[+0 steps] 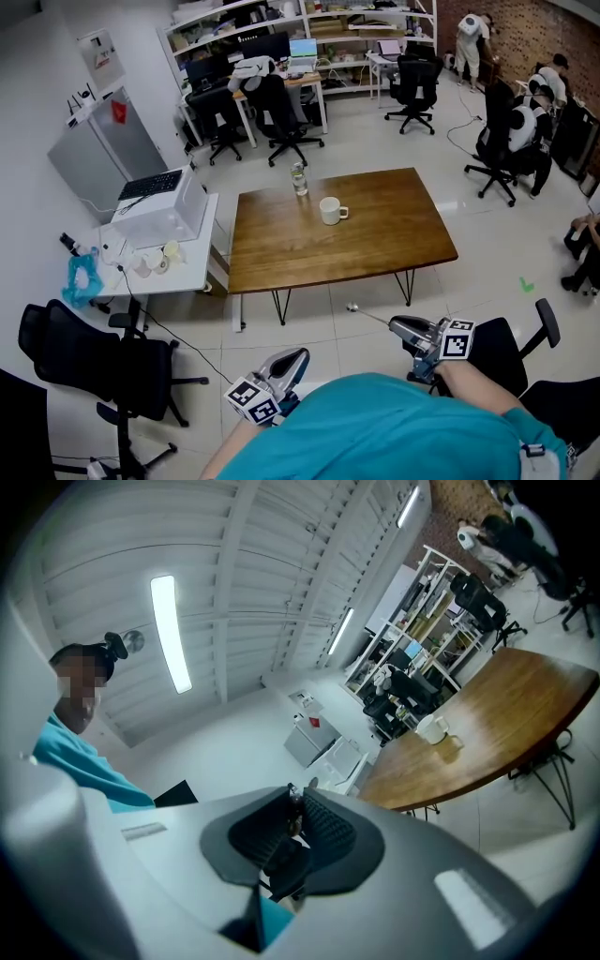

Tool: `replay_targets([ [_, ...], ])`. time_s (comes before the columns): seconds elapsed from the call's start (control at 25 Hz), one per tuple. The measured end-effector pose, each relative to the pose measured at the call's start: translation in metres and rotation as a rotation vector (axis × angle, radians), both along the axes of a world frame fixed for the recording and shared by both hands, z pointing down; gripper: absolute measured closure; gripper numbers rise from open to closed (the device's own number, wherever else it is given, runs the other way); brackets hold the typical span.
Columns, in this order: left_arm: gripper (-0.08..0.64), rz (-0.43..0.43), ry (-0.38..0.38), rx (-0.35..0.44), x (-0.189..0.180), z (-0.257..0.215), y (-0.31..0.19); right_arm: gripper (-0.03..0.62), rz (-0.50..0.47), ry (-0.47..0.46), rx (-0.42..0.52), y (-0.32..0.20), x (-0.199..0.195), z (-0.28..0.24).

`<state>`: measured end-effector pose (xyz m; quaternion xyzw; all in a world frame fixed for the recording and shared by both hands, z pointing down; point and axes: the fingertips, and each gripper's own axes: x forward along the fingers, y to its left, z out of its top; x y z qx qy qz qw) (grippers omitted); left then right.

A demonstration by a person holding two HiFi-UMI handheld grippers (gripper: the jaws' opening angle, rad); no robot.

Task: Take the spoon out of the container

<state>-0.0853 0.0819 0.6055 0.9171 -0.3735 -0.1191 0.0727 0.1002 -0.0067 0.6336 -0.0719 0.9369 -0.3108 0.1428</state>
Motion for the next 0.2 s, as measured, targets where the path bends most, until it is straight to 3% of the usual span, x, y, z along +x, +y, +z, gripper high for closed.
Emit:
replay_targets([
  [0.2,0.558,-0.003,0.002,0.006,-0.0064,0.0038,0.0013,0.548,-0.003,-0.003,0.006,-0.0004,-0.0050,0.0017],
])
